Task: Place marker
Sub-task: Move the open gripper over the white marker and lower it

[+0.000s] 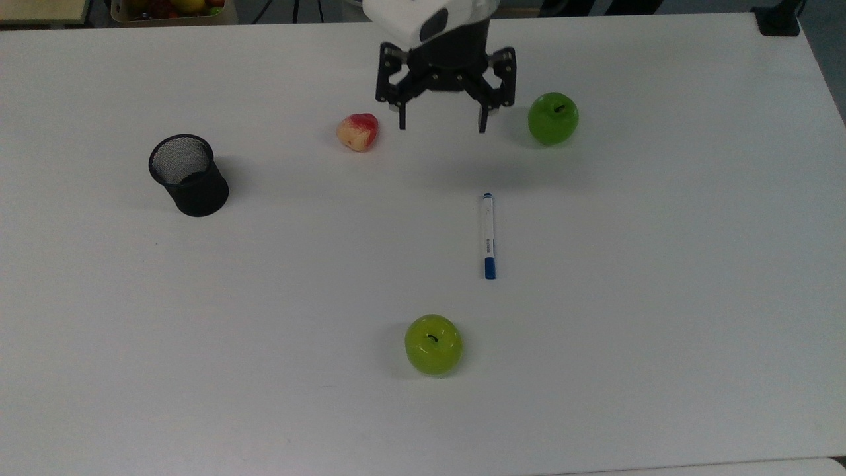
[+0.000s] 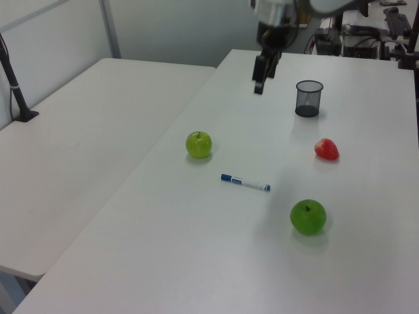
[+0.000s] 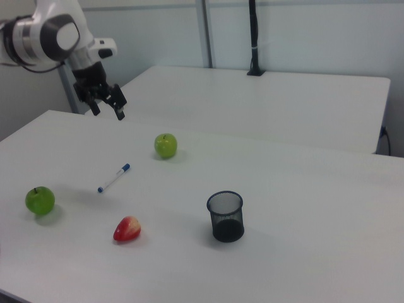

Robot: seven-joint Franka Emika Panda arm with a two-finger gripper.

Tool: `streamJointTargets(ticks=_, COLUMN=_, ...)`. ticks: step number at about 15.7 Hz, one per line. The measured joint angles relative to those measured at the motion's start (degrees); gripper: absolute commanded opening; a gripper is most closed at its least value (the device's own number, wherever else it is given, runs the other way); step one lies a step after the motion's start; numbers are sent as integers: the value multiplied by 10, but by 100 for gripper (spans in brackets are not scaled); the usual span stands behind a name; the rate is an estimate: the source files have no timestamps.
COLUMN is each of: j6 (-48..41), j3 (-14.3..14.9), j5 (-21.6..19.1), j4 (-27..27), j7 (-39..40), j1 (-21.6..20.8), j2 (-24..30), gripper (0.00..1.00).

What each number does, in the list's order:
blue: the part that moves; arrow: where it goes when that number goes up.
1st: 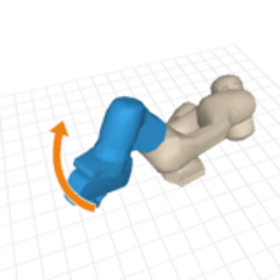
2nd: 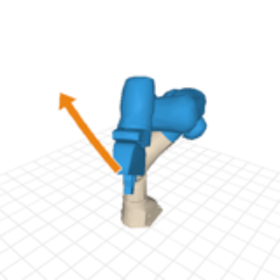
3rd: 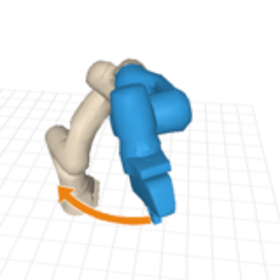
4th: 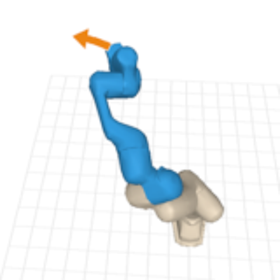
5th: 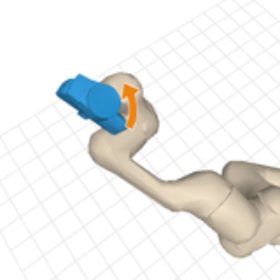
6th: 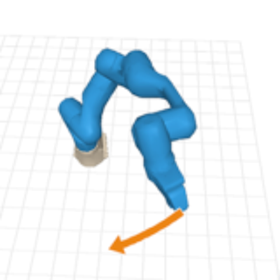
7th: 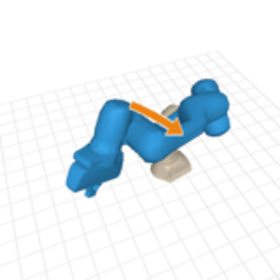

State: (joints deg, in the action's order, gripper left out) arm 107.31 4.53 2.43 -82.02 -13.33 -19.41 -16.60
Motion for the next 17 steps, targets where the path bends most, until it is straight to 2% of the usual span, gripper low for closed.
streamJointTargets(ticks=11, j6=161, j3=0, j5=0, j4=1, j7=-56, j1=-43, j2=-150, gripper=100)
streamJointTargets(ticks=15, j6=203, j3=0, j5=5, j4=1, j7=-63, j1=-49, j2=-189, gripper=100)
streamJointTargets(ticks=16, j6=212, j3=0, j5=8, j4=1, j7=-66, j1=-51, j2=-196, gripper=100)
streamJointTargets(ticks=17, j6=223, j3=0, j5=15, j4=1, j7=-73, j1=-53, j2=-204, gripper=94)
